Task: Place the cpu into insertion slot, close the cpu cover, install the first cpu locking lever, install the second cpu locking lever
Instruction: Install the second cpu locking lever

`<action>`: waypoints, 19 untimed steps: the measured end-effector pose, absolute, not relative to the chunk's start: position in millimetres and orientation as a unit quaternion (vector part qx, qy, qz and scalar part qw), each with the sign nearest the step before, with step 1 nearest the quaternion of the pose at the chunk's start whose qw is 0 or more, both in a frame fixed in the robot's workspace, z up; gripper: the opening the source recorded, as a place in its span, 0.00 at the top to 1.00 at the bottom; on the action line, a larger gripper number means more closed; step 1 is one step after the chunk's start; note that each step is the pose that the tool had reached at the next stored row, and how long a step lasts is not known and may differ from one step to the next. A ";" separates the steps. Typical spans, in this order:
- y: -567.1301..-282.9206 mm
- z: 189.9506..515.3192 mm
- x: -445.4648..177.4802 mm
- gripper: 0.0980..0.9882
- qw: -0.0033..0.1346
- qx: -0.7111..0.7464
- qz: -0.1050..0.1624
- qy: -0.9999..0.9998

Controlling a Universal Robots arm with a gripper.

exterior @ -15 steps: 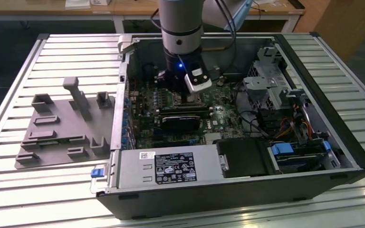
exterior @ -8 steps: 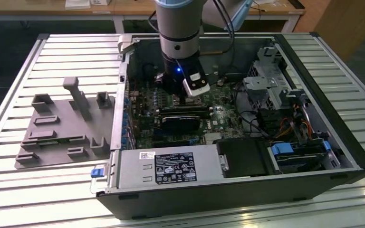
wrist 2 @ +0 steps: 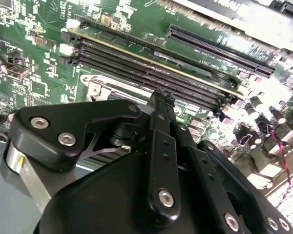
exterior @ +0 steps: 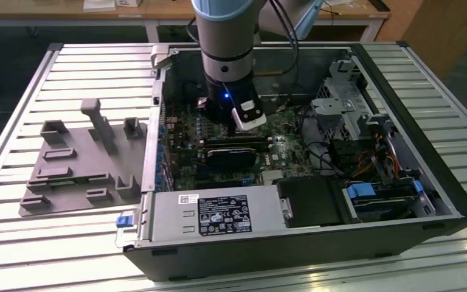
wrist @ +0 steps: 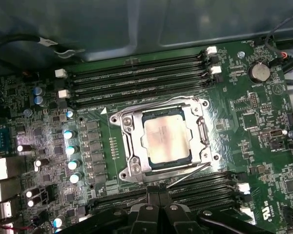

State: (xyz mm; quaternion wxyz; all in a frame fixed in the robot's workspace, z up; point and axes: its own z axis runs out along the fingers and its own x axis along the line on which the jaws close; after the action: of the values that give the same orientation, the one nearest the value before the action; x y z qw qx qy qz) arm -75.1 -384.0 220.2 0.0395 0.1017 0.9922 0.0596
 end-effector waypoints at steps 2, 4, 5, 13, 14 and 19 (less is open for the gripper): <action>-386.8 219.5 -75.9 0.99 0.039 0.101 0.063 0.992; -389.1 218.5 -76.7 0.99 0.039 0.101 0.067 0.992; -390.0 217.8 -77.2 0.99 0.038 0.101 0.069 0.992; -392.0 212.6 -83.0 0.99 0.035 0.097 0.097 0.990; -392.2 212.0 -83.7 0.99 0.035 0.097 0.099 0.990; -394.6 208.0 -87.7 0.99 0.034 0.096 0.113 0.988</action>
State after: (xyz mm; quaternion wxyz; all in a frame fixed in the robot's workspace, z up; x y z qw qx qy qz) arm -87.7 -394.6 208.0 0.0335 0.0958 0.9884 0.1130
